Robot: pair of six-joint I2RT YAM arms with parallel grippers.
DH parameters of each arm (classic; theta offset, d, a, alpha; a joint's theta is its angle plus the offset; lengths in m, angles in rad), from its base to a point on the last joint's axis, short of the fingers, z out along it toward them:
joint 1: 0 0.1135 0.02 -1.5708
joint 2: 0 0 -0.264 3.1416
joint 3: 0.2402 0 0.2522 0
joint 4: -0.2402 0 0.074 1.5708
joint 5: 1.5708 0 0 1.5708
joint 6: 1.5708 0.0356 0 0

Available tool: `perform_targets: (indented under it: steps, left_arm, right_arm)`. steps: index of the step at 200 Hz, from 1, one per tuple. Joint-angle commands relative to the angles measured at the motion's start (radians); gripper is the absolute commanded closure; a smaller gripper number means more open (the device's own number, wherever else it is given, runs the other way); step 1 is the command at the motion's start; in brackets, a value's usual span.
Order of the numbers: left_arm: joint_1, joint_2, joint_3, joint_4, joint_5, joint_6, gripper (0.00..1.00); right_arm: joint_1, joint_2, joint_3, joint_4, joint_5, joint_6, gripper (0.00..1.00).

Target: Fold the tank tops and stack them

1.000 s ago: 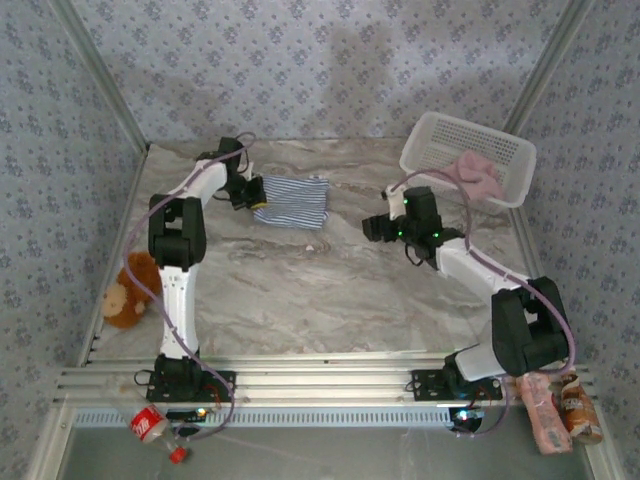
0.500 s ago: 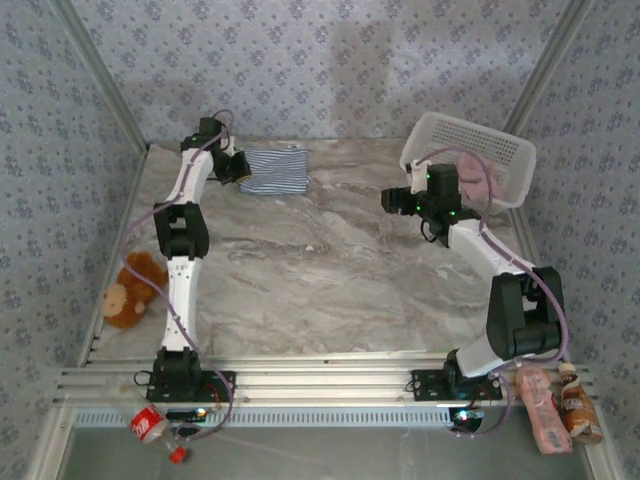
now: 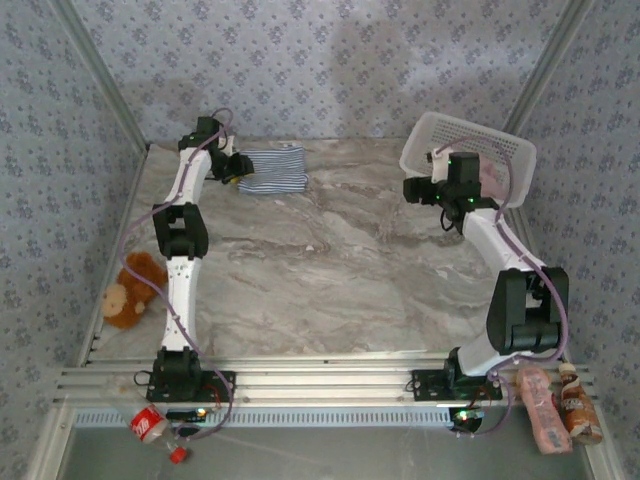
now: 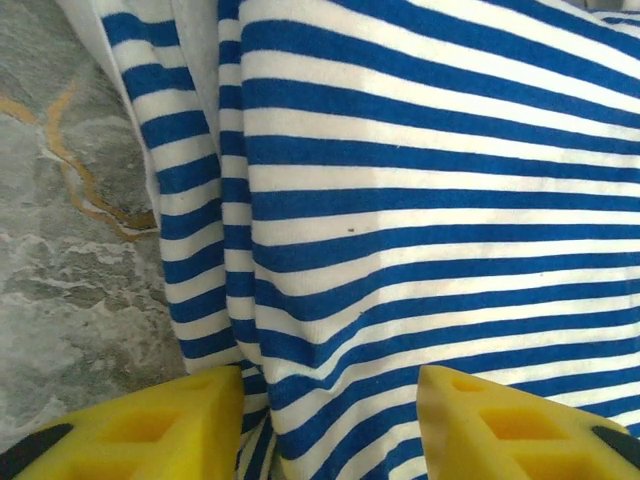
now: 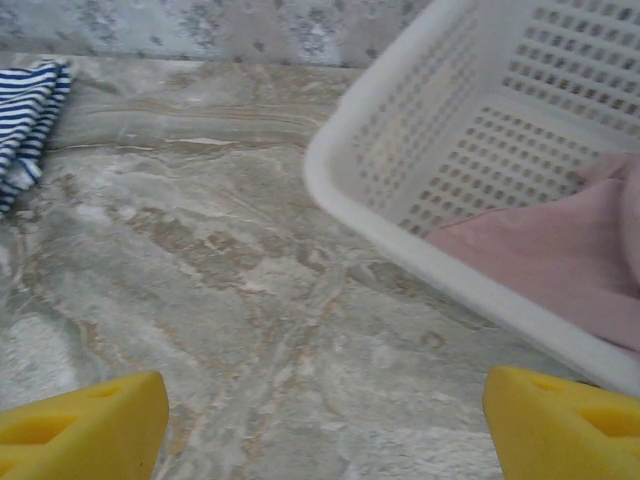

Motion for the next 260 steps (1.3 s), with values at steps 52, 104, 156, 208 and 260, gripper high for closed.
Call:
perform_targets:
  steps: [52,104,156,208,260]
  left_arm:
    - [-0.036,-0.353,-0.127,-0.179,-0.160,0.137,0.43]
    - [-0.095,-0.785,-0.802,0.174,-0.029,0.016,0.35]
    - [-0.154,-1.020,-1.230,0.465,0.140,-0.179,0.32]
    - [-0.179,-1.079,-1.370,0.546,0.212,-0.256,0.32]
    - [-0.182,-1.083,-1.327,0.486,0.210,-0.227,0.32]
  right_arm:
    - [-0.113,0.187,0.294,-0.254,0.172,0.146,0.15]
    - [-0.130,0.471,0.660,-0.436,0.369,0.416,0.14]
    - [-0.122,0.723,0.925,-0.617,0.499,0.464,0.14]
    - [-0.119,0.956,1.193,-0.797,0.545,0.448,0.29]
    - [-0.085,0.798,1.069,-0.647,0.565,0.411,1.00]
